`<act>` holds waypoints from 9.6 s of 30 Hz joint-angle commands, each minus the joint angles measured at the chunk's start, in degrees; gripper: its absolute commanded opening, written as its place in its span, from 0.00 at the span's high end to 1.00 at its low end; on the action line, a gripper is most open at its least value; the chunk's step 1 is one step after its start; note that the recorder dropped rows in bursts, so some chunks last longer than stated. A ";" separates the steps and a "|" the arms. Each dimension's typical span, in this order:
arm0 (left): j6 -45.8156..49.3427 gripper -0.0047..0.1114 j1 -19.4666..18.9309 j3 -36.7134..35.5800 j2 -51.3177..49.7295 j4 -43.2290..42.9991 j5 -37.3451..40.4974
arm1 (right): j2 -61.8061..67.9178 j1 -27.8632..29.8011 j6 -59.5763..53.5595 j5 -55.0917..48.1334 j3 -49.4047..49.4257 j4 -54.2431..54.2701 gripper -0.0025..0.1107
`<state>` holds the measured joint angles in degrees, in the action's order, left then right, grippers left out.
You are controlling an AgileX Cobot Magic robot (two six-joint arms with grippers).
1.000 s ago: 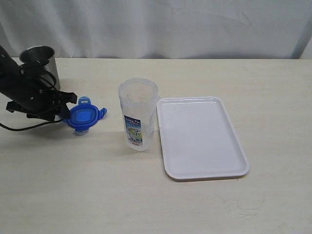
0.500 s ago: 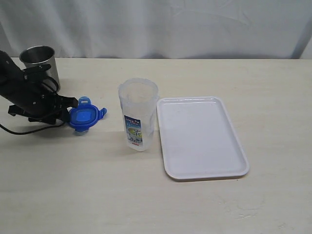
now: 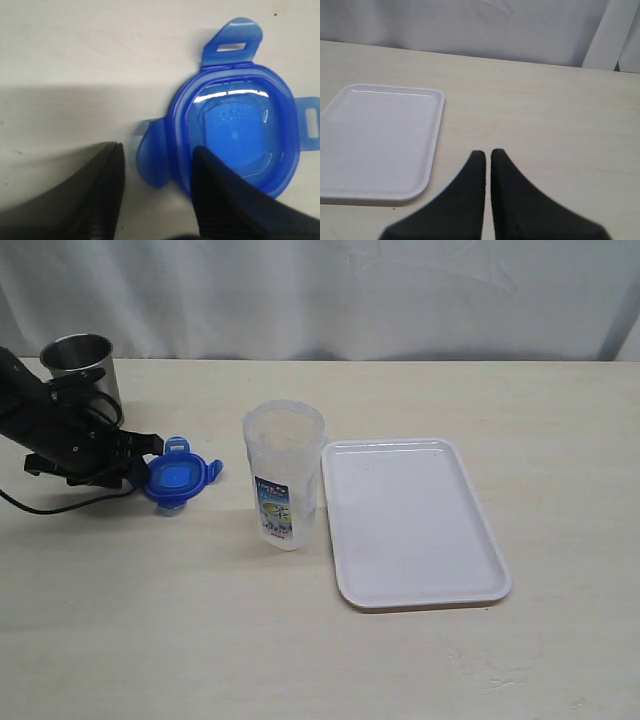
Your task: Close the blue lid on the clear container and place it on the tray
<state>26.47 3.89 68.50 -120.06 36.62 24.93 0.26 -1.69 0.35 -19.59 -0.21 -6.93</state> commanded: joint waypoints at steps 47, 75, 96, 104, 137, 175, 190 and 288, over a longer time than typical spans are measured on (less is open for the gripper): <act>5.26 0.96 -0.15 0.25 6.93 -8.43 7.99 | -0.26 0.23 0.04 -0.05 0.21 0.33 0.94; 5.83 0.61 -0.15 -10.01 10.55 -5.89 11.84 | -0.26 0.23 0.04 -0.05 0.21 0.33 0.94; 13.60 0.65 -0.15 -8.76 7.55 -3.99 8.80 | -0.26 0.23 0.04 -0.05 0.21 0.33 0.94; 14.31 0.74 -0.15 -7.06 7.42 -3.43 10.69 | -0.26 0.23 0.04 -0.05 0.21 0.33 0.94; 18.45 0.64 -0.15 -7.06 6.72 -4.02 16.86 | -0.26 0.23 0.04 -0.05 0.21 0.33 0.94; 18.68 0.96 -0.15 -7.06 11.78 -7.63 13.41 | -0.26 0.23 0.04 -0.05 0.21 0.33 0.94; 32.67 0.96 12.36 -7.06 34.91 -8.13 -10.31 | -0.26 0.23 0.04 -0.05 0.21 0.33 0.94; 57.05 0.96 31.82 -7.18 31.57 -26.48 -18.95 | -0.26 0.23 0.04 -0.05 0.21 0.33 0.94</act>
<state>85.10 35.38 61.06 -88.90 9.49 5.55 0.26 -1.69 0.35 -19.59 -0.21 -6.93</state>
